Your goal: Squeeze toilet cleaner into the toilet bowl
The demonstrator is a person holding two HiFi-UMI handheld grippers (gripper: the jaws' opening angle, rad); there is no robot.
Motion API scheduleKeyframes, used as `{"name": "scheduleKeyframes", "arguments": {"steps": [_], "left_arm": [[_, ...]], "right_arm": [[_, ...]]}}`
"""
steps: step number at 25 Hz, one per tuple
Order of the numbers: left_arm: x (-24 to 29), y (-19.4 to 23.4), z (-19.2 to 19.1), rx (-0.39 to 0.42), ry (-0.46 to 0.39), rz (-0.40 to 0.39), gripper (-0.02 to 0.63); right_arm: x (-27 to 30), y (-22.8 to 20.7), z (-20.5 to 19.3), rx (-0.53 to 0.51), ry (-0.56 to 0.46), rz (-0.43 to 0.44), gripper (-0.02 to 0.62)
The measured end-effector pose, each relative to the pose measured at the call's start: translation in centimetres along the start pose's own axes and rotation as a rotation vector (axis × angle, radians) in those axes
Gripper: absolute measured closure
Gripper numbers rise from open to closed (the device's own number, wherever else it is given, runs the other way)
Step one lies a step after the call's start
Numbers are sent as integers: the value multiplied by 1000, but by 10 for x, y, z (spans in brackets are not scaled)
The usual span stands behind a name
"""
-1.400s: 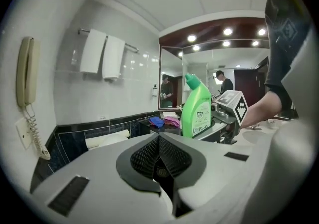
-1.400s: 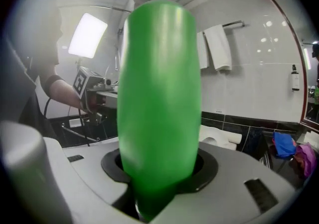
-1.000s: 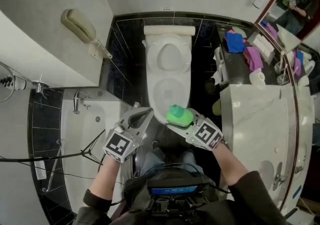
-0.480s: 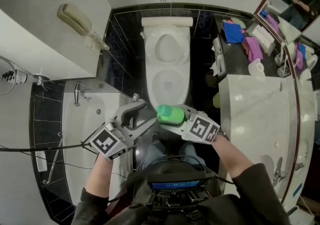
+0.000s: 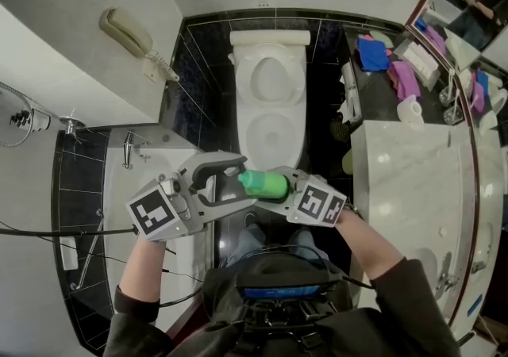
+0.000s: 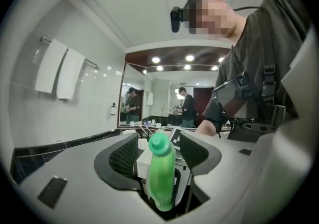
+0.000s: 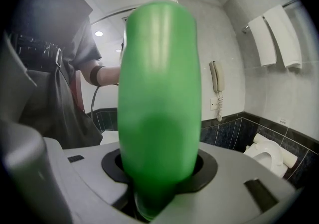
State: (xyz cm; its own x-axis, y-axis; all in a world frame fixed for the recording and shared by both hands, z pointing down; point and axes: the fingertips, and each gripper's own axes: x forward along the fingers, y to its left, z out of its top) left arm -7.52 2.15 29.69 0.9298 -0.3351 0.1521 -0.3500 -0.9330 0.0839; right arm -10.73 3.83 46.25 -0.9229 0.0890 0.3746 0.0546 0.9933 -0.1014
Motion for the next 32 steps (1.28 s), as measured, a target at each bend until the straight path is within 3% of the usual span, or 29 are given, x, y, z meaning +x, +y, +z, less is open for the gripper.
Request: {"name": "scheduleKeyframes", "arguments": {"steps": [4, 14, 17, 19, 32], "left_arm": [[3, 2, 9, 50, 30, -39, 341], [20, -1, 4, 58, 49, -87, 341], [22, 3, 4, 57, 40, -71, 411], [22, 4, 5, 37, 24, -68, 449], [21, 6, -4, -125, 10, -85, 468]], "right_arm": [[-2, -4, 6, -6, -7, -6, 407], [-11, -13, 6, -20, -3, -21, 407], [-12, -15, 6, -19, -7, -27, 407], [-12, -17, 6, -22, -5, -28, 407], [-10, -22, -5, -83, 24, -64, 407]]}}
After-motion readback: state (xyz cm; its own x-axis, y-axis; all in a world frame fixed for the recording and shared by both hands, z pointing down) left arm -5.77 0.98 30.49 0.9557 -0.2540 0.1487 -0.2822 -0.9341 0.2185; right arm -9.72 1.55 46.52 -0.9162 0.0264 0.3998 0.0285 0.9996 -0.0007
